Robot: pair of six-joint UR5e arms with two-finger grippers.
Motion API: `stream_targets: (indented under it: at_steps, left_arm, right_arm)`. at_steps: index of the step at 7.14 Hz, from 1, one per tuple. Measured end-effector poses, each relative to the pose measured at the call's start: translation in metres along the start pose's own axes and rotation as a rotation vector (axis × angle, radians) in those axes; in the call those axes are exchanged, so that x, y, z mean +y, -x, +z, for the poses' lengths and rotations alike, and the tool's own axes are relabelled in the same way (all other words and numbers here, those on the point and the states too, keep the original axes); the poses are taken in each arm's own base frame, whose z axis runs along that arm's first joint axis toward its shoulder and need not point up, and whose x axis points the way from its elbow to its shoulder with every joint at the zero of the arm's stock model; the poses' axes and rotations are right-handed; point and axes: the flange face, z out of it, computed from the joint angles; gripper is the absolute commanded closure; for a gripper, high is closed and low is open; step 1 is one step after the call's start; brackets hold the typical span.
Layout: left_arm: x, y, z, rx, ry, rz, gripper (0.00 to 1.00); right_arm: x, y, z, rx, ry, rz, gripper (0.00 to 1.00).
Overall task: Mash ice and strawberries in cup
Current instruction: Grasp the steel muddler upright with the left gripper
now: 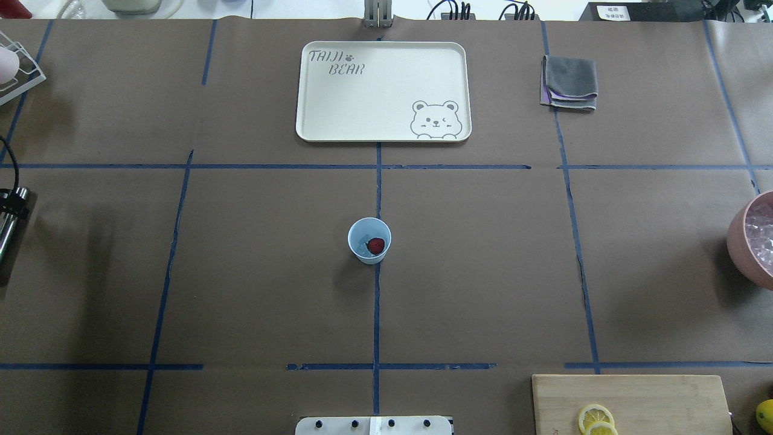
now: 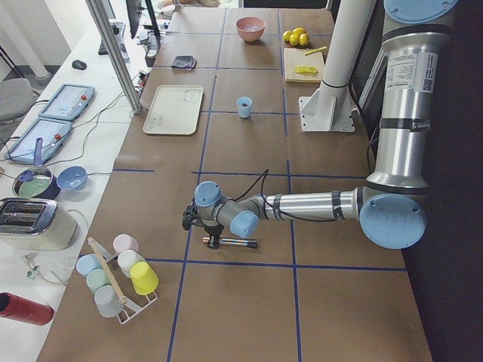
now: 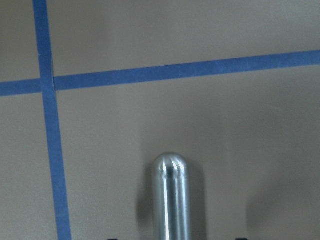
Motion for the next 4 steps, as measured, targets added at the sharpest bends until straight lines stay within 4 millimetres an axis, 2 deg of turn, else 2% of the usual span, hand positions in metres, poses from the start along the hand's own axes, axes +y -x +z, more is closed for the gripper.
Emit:
stream_targets:
  at_steps: [1, 2, 4]
  left_arm:
    - [0.000, 0.000, 0.000, -0.001, -0.001, 0.001, 0.89]
    - [0.000, 0.000, 0.000, -0.001, -0.003, 0.002, 0.99]
    - [-0.003, -0.010, -0.012, 0.012, -0.024, 0.023, 1.00]
  right_arm:
    - [0.000, 0.000, 0.000, 0.000, 0.000, 0.001, 0.01]
    - [0.000, 0.000, 0.000, 0.001, 0.000, 0.001, 0.01]
    - [0.000, 0.000, 0.000, 0.000, -0.001, 0.001, 0.01]
